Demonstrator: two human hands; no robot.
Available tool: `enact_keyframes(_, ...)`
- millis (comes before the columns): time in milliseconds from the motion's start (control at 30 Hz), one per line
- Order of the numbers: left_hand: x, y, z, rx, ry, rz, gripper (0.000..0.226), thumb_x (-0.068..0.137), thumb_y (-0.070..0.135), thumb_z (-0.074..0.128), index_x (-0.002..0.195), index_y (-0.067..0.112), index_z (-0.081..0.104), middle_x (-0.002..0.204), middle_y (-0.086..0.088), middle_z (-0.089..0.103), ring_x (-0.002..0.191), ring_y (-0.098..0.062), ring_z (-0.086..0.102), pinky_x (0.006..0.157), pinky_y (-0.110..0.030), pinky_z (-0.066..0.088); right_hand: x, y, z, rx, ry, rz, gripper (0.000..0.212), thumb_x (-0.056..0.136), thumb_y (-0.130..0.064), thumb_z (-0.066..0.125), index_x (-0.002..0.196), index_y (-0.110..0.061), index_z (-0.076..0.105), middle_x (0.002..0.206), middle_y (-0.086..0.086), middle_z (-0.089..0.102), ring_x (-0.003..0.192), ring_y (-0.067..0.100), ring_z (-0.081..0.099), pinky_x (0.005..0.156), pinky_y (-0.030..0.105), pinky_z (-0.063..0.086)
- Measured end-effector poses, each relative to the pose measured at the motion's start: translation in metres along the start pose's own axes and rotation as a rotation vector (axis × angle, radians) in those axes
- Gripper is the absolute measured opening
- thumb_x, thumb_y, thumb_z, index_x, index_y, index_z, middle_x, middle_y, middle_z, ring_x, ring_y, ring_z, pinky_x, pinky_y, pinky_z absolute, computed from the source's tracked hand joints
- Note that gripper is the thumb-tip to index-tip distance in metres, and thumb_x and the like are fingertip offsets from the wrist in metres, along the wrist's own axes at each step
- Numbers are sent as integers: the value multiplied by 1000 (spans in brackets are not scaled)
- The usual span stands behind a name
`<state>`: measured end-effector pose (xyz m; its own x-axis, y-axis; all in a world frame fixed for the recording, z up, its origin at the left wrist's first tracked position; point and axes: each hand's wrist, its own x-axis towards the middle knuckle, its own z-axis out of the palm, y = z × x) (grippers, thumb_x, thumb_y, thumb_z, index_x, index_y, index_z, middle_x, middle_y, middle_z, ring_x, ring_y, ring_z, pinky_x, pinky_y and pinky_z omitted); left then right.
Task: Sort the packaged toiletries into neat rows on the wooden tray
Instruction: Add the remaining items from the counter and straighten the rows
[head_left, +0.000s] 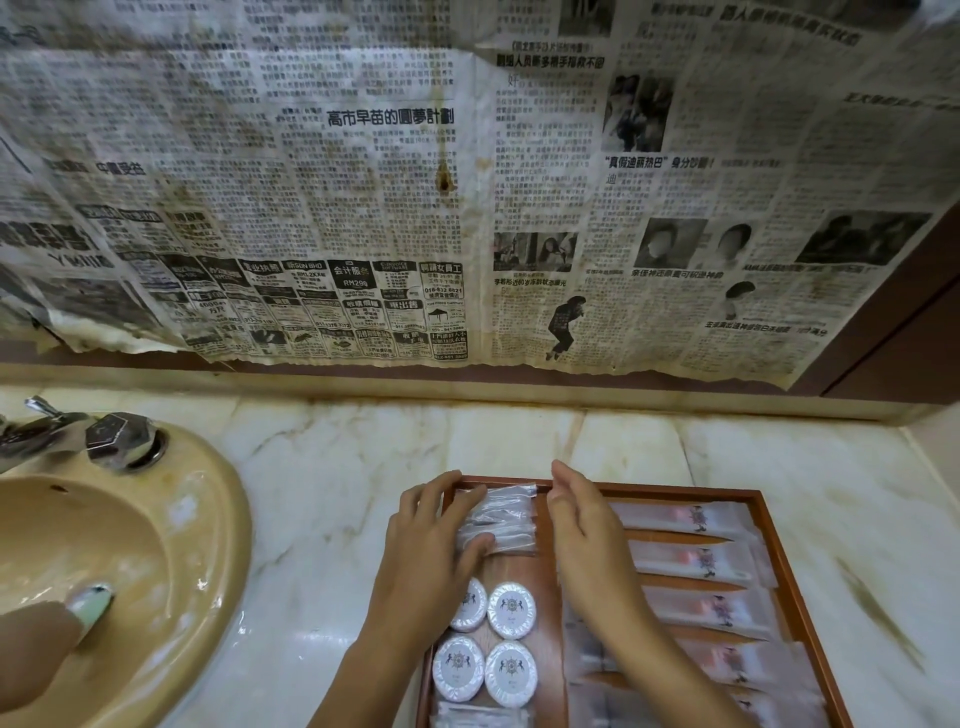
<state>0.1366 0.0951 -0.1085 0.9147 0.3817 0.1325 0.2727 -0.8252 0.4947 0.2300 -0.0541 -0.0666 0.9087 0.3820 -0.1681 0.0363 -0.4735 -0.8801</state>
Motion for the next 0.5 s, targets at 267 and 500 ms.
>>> enact_keyframes(267, 2, 2, 0, 26, -40, -28, 38, 97, 37, 53, 135, 37, 52, 150, 12, 34, 135, -13, 28, 103, -32, 34, -17, -2, 27, 8, -7, 67, 48, 101, -16, 38, 149, -14, 36, 153, 0, 38, 139, 13, 35, 115, 26, 26)
enact_keyframes(500, 3, 1, 0, -16, -16, -28, 39, 97, 42, 42, 134, 36, 52, 148, 12, 36, 135, -11, 28, 104, -33, 37, -23, 0, 23, 62, -7, 45, 46, 101, -16, 40, 147, -18, 40, 146, -6, 44, 133, 8, 40, 111, 24, 31)
